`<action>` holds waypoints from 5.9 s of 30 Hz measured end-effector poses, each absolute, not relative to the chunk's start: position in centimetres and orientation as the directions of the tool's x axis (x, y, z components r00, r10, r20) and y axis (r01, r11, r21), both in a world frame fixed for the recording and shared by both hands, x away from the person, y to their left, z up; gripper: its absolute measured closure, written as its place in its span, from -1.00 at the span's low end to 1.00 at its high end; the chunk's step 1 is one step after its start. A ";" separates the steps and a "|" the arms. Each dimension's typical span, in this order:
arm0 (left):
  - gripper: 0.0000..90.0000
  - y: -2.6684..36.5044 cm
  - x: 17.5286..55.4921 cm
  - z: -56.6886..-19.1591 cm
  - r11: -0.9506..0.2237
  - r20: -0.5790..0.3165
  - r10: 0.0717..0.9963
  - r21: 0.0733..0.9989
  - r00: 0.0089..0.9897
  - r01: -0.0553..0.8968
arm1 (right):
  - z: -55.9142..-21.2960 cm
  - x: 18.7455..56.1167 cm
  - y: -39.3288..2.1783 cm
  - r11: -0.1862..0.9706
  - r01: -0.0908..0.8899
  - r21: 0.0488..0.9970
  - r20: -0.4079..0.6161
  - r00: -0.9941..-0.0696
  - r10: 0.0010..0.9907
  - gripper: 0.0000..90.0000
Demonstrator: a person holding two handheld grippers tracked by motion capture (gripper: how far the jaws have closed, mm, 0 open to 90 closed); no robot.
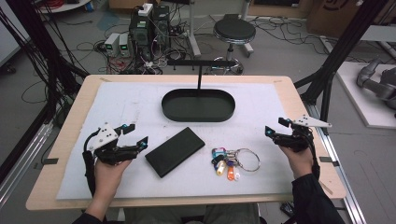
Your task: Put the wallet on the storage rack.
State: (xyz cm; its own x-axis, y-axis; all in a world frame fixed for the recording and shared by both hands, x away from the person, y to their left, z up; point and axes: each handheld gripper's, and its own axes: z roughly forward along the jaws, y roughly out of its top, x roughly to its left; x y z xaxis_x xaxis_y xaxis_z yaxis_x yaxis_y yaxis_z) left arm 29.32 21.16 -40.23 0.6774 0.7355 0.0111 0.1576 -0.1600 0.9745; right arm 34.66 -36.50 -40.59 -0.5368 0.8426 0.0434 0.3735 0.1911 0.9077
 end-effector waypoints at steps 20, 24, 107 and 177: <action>-0.38 18.5 24.3 -41.1 -0.276 0.094 0.665 0.953 0.741 0.126 | -40.6 34.5 -36.9 0.173 0.377 0.910 0.048 -0.510 0.859 -0.46; -0.38 17.3 24.0 -41.5 -0.331 0.124 0.628 0.936 0.768 0.119 | -40.8 34.8 -36.9 0.180 0.381 0.907 0.045 -0.512 0.858 -0.46; 0.77 19.4 25.2 -42.1 -0.042 -0.080 0.598 0.990 0.797 0.131 | -40.0 36.1 -26.1 0.311 0.241 0.919 0.025 -0.825 0.565 -0.08; 0.65 17.7 28.5 -39.7 -0.218 0.025 0.417 0.973 0.908 0.073 | -37.1 36.4 -24.1 0.269 0.170 0.948 0.051 -0.915 0.400 -0.24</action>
